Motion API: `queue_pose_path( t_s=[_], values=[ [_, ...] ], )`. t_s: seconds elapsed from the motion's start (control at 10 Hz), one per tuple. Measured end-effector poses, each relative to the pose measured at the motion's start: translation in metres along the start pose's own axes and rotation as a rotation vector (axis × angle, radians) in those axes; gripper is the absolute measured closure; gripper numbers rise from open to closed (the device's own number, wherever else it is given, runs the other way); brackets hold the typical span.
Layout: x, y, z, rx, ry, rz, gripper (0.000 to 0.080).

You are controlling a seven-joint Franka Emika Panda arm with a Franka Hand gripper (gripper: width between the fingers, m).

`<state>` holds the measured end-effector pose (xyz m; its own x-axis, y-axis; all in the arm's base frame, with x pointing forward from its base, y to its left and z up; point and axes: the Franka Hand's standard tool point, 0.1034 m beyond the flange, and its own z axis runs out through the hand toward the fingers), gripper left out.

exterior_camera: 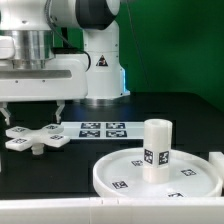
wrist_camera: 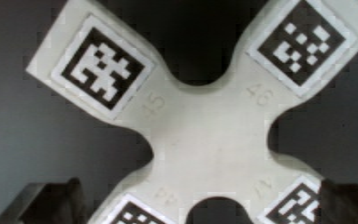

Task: Assemble round table

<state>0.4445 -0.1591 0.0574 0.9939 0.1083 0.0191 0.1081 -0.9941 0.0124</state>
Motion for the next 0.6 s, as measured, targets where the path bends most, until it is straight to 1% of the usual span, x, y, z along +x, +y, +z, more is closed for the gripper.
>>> queue_pose_path(
  t_s=[0.2,0.3,0.4,0.6],
  values=[
    [-0.001,-0.001,0.004,0.001,-0.007,-0.045,0.015],
    [0.0,-0.002,0.009,0.003,-0.017,-0.078,0.015],
    [0.002,-0.003,0.015,0.0,-0.026,-0.114,0.015],
    [0.002,-0.003,0.016,0.001,-0.028,-0.113,0.015]
  ],
)
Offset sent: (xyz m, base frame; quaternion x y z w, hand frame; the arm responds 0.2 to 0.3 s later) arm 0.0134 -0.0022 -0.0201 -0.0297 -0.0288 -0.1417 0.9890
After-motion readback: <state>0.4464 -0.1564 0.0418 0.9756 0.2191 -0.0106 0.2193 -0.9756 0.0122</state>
